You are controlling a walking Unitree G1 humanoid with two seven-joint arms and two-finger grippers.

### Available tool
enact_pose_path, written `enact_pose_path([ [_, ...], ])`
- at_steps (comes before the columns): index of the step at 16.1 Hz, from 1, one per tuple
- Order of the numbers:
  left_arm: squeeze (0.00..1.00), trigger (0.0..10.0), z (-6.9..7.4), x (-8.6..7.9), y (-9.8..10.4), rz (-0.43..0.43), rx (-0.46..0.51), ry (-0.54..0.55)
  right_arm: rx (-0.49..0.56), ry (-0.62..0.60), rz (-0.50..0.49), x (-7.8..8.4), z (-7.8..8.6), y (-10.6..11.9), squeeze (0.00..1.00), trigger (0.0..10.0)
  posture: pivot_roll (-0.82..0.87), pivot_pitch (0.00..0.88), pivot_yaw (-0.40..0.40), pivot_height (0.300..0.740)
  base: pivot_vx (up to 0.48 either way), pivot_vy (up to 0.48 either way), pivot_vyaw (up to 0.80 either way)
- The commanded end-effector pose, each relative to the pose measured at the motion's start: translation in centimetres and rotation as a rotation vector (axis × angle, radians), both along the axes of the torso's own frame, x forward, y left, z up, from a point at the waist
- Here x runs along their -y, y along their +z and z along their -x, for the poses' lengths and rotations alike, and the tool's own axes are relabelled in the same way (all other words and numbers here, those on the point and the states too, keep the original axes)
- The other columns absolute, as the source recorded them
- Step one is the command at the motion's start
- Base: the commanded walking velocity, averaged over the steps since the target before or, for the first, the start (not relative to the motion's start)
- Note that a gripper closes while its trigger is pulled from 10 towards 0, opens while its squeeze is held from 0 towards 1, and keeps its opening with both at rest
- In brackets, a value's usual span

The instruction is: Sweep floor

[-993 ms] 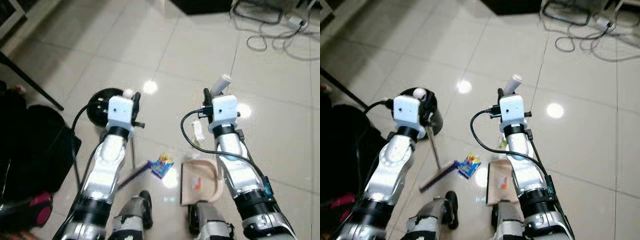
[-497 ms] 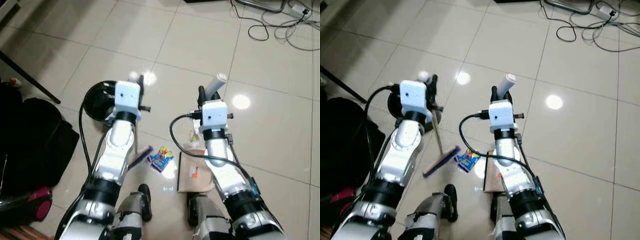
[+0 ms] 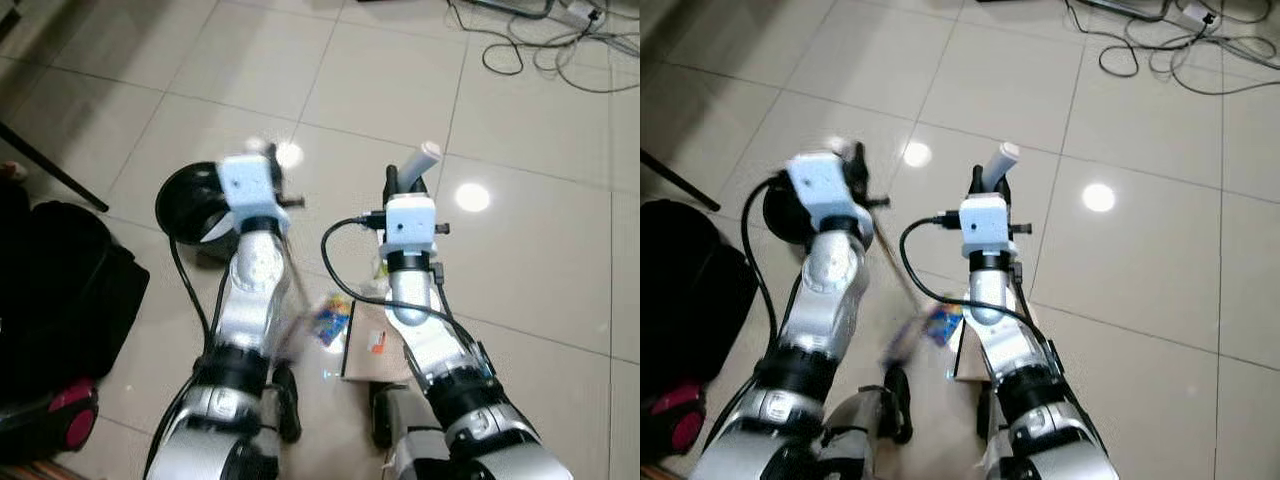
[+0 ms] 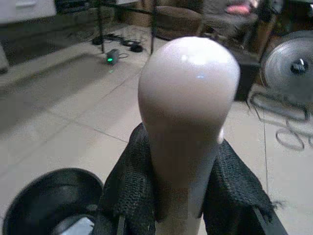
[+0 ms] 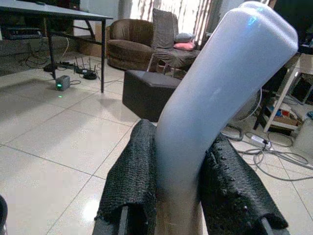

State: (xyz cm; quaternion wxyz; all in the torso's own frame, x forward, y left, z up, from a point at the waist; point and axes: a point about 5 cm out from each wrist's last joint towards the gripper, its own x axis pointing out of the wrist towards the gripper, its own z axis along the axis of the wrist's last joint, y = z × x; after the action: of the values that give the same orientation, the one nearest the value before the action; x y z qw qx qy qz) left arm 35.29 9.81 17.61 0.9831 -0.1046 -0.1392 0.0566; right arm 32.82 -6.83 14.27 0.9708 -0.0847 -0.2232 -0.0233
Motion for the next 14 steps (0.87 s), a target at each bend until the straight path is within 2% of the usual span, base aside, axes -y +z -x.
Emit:
enact_pose_path([
  [1,0.00,10.0,-0.1,0.4,-0.5,0.147,-0.044,0.016,-0.032,0.014,-0.027,-0.6,0.4,-0.9,0.00,10.0,0.04,0.379,0.037,0.740,0.000,0.000,0.00],
  [2,0.00,10.0,-0.4,0.3,0.5,0.236,-0.026,0.009,-0.032,-0.001,-0.045,0.0,0.1,-0.7,0.00,10.0,0.04,0.373,0.038,0.740,0.000,0.000,0.00],
  [5,0.00,10.0,-0.7,0.5,1.2,0.304,-0.019,-0.036,-0.027,-0.004,-0.064,0.5,-0.3,-0.4,0.00,10.0,0.04,0.352,0.038,0.740,0.000,0.000,0.00],
  [6,0.00,10.0,-0.7,0.7,1.6,0.288,-0.005,-0.087,-0.012,0.004,-0.069,0.7,-0.5,0.0,0.00,10.0,0.04,0.340,0.039,0.740,0.000,0.000,0.00],
  [9,0.00,10.0,-0.7,-0.2,3.0,0.137,0.062,-0.169,0.046,0.033,-0.073,1.5,-0.7,1.4,0.00,10.0,0.03,0.301,0.040,0.740,0.000,0.000,0.00],
  [10,0.00,10.0,-0.9,-1.0,3.7,0.077,0.091,-0.182,0.055,0.036,-0.074,1.9,-0.8,1.5,0.00,10.0,0.04,0.277,0.038,0.740,0.000,0.000,0.00],
  [14,0.00,10.0,-1.2,-2.8,5.0,-0.005,0.136,-0.172,0.069,0.055,-0.085,2.6,-0.6,1.6,0.00,10.0,0.05,0.239,0.034,0.740,0.000,0.000,0.00],
])
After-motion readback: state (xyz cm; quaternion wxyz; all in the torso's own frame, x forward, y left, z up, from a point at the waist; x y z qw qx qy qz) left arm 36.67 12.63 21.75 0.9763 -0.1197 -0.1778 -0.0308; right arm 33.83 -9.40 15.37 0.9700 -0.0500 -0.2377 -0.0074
